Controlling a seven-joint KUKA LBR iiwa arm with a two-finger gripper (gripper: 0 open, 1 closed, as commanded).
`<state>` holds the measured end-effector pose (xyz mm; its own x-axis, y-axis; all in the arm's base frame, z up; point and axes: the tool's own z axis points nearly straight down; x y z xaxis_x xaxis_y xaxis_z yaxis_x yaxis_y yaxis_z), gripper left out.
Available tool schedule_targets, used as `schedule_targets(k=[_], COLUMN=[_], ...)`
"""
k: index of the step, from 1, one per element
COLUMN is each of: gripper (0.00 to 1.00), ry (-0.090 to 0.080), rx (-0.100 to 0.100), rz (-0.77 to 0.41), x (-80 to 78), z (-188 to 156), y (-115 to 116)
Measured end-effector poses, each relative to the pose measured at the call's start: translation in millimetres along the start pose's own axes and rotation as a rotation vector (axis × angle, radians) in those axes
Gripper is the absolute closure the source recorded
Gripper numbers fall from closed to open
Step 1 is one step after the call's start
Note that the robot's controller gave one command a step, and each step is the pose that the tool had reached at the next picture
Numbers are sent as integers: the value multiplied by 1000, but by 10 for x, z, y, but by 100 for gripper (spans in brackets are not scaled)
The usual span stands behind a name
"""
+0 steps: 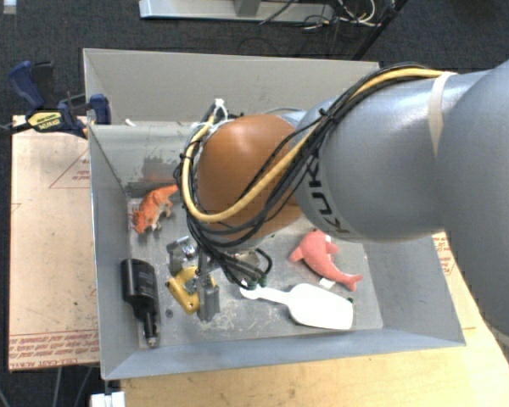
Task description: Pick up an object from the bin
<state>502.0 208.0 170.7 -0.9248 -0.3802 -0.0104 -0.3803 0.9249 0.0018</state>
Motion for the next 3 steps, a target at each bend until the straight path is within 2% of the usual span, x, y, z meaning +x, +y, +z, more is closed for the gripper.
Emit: schedule_targets(k=[1,2,3], gripper=[100,100,100], ry=[-16,18,-4], rx=[0,-1,0], rz=[1,12,-19], x=[-227,-95,-186], z=[147,120,-554], y=[-154,-125,-70])
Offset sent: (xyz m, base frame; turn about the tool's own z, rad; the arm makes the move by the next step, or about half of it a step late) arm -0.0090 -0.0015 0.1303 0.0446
